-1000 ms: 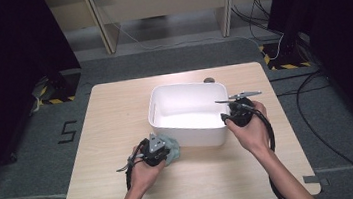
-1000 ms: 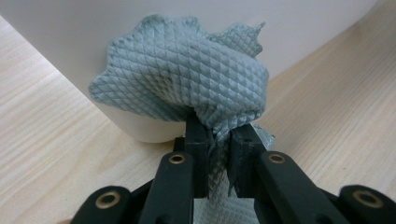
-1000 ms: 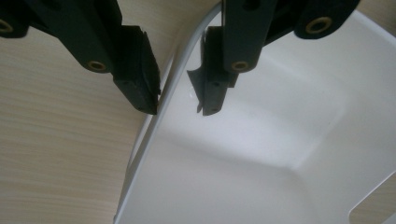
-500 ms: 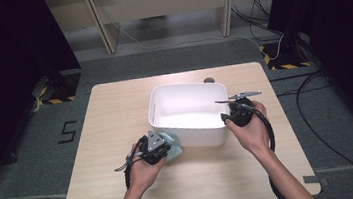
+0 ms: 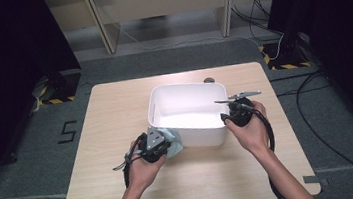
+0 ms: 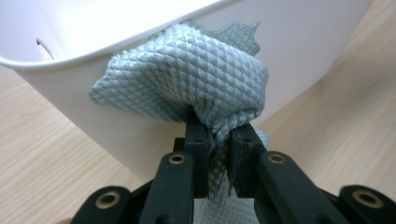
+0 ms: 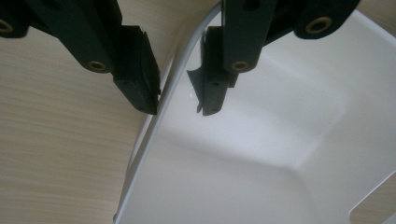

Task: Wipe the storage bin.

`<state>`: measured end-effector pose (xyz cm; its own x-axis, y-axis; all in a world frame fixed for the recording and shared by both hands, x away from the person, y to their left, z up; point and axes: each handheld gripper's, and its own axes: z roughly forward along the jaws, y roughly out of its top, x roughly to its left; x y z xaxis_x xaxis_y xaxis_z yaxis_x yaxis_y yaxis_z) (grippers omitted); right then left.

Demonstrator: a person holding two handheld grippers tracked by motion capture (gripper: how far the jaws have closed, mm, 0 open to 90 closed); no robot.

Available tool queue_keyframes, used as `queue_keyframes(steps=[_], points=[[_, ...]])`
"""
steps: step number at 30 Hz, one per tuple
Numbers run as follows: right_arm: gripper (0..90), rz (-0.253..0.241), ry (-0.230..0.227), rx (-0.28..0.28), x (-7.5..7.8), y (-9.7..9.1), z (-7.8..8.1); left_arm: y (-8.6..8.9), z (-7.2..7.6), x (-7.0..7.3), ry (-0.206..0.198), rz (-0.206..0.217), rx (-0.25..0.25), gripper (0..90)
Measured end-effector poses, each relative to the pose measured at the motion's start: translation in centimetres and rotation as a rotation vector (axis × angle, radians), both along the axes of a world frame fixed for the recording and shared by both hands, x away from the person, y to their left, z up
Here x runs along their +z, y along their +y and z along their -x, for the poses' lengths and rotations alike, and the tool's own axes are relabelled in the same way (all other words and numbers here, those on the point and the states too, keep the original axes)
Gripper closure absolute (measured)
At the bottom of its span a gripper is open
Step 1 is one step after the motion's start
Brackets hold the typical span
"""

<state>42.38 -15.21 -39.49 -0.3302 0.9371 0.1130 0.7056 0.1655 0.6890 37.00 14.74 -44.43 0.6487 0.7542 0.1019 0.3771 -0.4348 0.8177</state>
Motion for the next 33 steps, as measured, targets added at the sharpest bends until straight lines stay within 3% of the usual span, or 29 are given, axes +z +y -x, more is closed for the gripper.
queue_keyframes(steps=[33], points=[[68.1, 0.004, -0.001, -0.002, 0.0, 0.1, 0.0, -1.7, 0.0, 0.0, -0.001, -0.020, -0.027, 80.1]])
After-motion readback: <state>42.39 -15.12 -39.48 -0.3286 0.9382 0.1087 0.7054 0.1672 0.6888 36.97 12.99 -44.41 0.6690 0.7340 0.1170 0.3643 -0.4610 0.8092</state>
